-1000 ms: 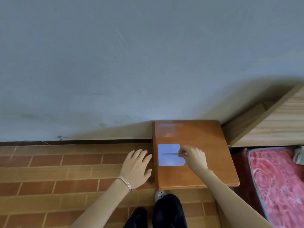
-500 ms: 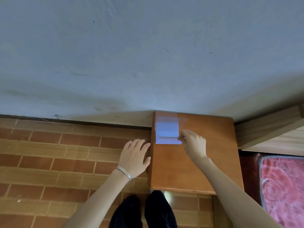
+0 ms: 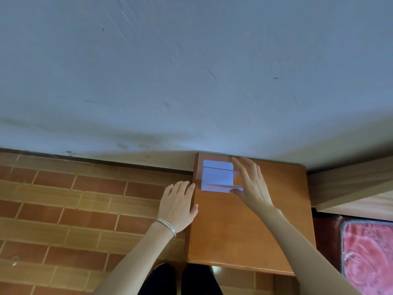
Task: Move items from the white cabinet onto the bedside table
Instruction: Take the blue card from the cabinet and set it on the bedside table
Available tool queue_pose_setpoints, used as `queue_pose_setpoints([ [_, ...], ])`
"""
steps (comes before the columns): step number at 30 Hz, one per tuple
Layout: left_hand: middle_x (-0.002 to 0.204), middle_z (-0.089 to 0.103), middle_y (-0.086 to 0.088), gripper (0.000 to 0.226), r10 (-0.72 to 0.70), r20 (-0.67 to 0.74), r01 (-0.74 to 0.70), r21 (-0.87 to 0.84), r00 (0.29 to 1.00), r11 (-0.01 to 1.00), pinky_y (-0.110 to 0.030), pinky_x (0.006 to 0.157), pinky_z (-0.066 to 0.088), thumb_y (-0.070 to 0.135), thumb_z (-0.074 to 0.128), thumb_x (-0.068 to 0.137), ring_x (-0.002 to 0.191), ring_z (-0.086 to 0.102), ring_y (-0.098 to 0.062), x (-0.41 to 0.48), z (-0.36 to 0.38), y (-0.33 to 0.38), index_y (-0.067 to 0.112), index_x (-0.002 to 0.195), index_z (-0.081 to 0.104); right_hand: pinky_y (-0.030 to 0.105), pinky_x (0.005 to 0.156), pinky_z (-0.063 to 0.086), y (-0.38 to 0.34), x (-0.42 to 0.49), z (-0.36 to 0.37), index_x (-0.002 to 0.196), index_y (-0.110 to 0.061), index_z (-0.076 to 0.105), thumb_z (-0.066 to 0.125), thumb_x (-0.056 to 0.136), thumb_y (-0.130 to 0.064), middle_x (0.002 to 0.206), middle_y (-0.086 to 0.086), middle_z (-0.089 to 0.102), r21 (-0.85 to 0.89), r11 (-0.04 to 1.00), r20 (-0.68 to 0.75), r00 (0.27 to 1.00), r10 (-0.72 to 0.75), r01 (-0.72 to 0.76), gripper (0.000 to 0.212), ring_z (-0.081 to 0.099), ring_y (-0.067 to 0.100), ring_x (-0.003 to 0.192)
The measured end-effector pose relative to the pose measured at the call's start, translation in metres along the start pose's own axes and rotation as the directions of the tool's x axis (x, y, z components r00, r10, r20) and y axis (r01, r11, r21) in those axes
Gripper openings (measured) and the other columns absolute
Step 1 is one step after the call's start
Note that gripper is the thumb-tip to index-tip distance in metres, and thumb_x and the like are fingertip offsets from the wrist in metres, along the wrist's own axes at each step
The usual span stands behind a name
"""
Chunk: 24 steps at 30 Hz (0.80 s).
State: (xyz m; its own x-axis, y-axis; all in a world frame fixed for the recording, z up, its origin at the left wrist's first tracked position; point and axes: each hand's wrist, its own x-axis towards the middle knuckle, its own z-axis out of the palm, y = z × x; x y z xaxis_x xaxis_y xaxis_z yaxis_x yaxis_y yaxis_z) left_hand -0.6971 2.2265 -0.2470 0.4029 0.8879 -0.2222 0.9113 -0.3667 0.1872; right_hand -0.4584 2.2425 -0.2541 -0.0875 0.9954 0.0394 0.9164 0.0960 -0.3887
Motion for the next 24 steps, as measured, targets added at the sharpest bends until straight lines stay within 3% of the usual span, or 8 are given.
queue_pose_setpoints([
  [2,0.149,0.036,-0.005,0.066,-0.017,0.048,0.016,0.021,0.999,1.000,-0.036,0.111,0.024,0.049,0.045,0.093,0.137,0.032,-0.020,0.009,0.008,-0.001,0.014,0.147,0.029,0.034,0.076,0.049,0.007,-0.004,0.007,0.145,-0.029,0.020,0.085,0.059,-0.008,0.140,0.009,0.032,0.231,0.956,0.060,0.984,0.170,-0.179,0.110,0.037,0.022,0.123],
  [4,0.156,0.021,-0.003,0.074,-0.044,0.067,0.042,0.028,0.997,0.999,-0.033,0.114,0.015,0.053,0.037,0.095,0.142,0.020,-0.017,0.018,0.014,-0.002,0.014,0.151,0.009,0.031,0.079,0.047,0.012,-0.010,0.016,0.145,-0.032,0.018,0.082,0.065,-0.007,0.140,0.001,0.033,0.404,0.845,0.112,0.936,0.334,-0.350,0.106,0.040,0.013,0.120],
  [6,0.157,0.018,-0.002,0.083,-0.063,0.067,0.063,0.008,0.996,0.998,-0.030,0.114,0.017,0.056,0.040,0.093,0.142,0.019,-0.016,0.027,0.019,-0.003,0.014,0.151,-0.002,0.029,0.083,0.049,0.016,-0.015,0.026,0.142,-0.038,0.023,0.080,0.068,-0.005,0.134,-0.007,0.041,0.473,0.795,0.121,0.922,0.368,-0.380,0.099,0.046,0.013,0.118],
  [9,0.151,0.032,0.000,0.094,-0.074,0.005,0.074,-0.092,0.997,0.993,-0.026,0.109,0.026,0.058,0.049,0.088,0.135,0.034,-0.014,0.042,0.025,-0.003,0.014,0.150,-0.007,0.008,0.074,0.041,0.017,-0.013,0.035,0.136,-0.038,0.037,0.077,0.071,-0.004,0.119,-0.019,0.047,0.495,0.786,0.110,0.925,0.365,-0.369,0.084,0.052,0.001,0.098],
  [13,0.141,0.046,0.002,0.092,-0.082,-0.047,0.068,-0.258,0.995,0.964,-0.023,0.099,0.038,0.051,0.060,0.085,0.122,0.049,-0.013,0.058,0.033,0.002,0.014,0.151,0.008,0.021,0.066,0.043,0.022,0.001,0.042,0.109,-0.024,0.063,0.079,0.071,-0.012,0.103,-0.010,0.062,0.397,0.846,0.027,0.926,0.377,-0.356,0.043,0.060,0.014,0.085],
  [16,0.132,0.055,-0.001,0.080,-0.105,-0.089,0.066,-0.358,0.990,0.931,-0.026,0.085,0.048,0.043,0.067,0.083,0.111,0.058,-0.017,0.062,0.042,0.004,0.013,0.146,0.029,0.036,0.058,0.046,0.018,0.010,0.050,0.087,-0.017,0.064,0.078,0.072,-0.019,0.084,-0.004,0.065,0.326,0.869,-0.031,0.914,0.405,-0.374,0.020,0.058,0.023,0.069],
  [19,0.127,0.059,-0.003,0.069,-0.164,-0.086,0.112,-0.433,0.983,0.894,-0.028,0.079,0.052,0.037,0.065,0.086,0.106,0.061,-0.020,0.064,0.048,0.006,0.012,0.144,0.035,0.032,0.045,0.038,0.011,0.014,0.060,0.073,-0.014,0.055,0.077,0.073,-0.023,0.067,-0.002,0.055,0.244,0.898,-0.111,0.910,0.400,-0.366,0.024,0.050,0.026,0.056],
  [24,0.102,0.069,-0.005,0.038,-0.238,-0.067,0.178,-0.482,0.969,0.858,-0.023,0.076,0.048,0.029,0.052,0.095,0.093,0.066,-0.021,0.080,0.042,0.005,0.010,0.128,0.055,0.034,0.045,0.043,0.006,0.010,0.069,0.071,-0.012,0.048,0.078,0.074,-0.020,0.067,0.000,0.058,0.300,0.879,-0.145,0.893,0.427,-0.372,0.031,0.054,0.024,0.056],
])
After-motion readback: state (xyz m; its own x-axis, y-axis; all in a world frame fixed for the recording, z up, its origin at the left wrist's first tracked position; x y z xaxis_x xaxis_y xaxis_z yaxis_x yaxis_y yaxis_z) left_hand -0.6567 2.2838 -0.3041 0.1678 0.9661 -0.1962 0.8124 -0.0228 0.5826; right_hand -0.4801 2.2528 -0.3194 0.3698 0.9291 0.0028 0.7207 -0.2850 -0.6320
